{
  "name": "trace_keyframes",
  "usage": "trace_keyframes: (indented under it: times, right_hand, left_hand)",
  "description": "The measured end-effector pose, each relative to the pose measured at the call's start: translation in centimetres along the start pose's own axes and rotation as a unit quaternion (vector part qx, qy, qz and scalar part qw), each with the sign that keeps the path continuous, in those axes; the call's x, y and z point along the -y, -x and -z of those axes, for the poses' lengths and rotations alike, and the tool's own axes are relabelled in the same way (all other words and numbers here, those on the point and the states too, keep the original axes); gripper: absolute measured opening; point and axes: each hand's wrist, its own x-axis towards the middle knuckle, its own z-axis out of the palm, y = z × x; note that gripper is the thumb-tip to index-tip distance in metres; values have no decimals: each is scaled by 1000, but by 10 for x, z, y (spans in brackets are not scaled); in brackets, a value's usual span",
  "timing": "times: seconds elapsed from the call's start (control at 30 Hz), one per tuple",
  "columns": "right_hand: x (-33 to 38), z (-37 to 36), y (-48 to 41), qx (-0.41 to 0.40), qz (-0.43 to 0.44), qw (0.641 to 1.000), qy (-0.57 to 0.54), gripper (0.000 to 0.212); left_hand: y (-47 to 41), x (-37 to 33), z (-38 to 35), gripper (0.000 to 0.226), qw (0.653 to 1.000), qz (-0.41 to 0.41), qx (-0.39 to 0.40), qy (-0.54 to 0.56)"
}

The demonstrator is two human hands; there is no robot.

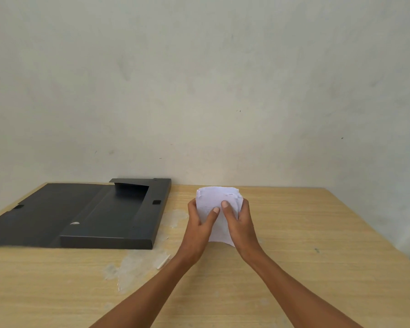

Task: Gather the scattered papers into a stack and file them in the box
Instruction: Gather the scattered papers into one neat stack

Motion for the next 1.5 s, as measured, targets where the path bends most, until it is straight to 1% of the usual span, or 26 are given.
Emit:
trace_keyframes:
  times: [0.07,0.17,0.27,0.43,0.53,0.6,0.67,0.73,0.8,0.87,0.97,1.07,1.1,1.17,1.27,1.37,1.5]
  right_hand:
    - [-1,3,-3,-14,-5,1000,-3,35]
    - [-8,4,-4,14,-35,999,-4,34]
    - [-6,3,-5,10,-29,1000,0,30]
    - [-7,7,-2,13,-17,1000,16,34]
    - [-10,9,-1,38,-24,999,31,31]
    - [-7,8,-4,32,-4,999,42,28]
    - [0,7,-7,19,11,999,36,28]
    - [1,6,-7,23,12,999,29,33]
    - [-5,8,-4,29,3,999,34,41]
    - [-13,11,-3,26,-5,999,31,45]
    - [-13,6,-3,31,-6,999,33,42]
    - [-3,-2,-5,34,9,999,35,37]
    - [1,-3,-7,27,19,999,33,38]
    - [2,-1,-8,20,28,999,25,42]
    - [-9,4,-6,44,4,998,40,44]
    - [-19,3,-3,46,-17,998,43,42]
    - [-14,6,-5,12,-2,999,37,46]
  left_hand:
    - [-1,2,1,49,1000,6,-5,-8]
    - [1,5,0,46,1000,18,6,-16]
    - [0,2,-2,42,1000,10,-5,-15]
    - [-1,5,-1,47,999,6,-7,-38]
    - [0,8,-2,34,999,23,4,-31]
    - [-3,3,-4,28,1000,12,-6,-23]
    - [-7,-4,-5,30,1000,-8,-18,-17]
    - [-7,-5,-4,36,999,-18,-23,-24]
    - [-4,1,-1,46,999,-10,-23,-39]
    - [-1,8,3,51,999,0,-23,-45]
    - [0,9,0,48,999,5,-13,-37]
    - [-5,1,-6,40,999,-11,-18,-28]
    - [-7,-2,-6,40,999,-19,-23,-28]
    - [-9,-2,-4,47,999,-27,-19,-27]
    - [-8,9,2,56,999,4,8,-45]
    - [-6,20,1,52,998,25,15,-52]
    - [-6,17,0,47,998,2,-6,-59]
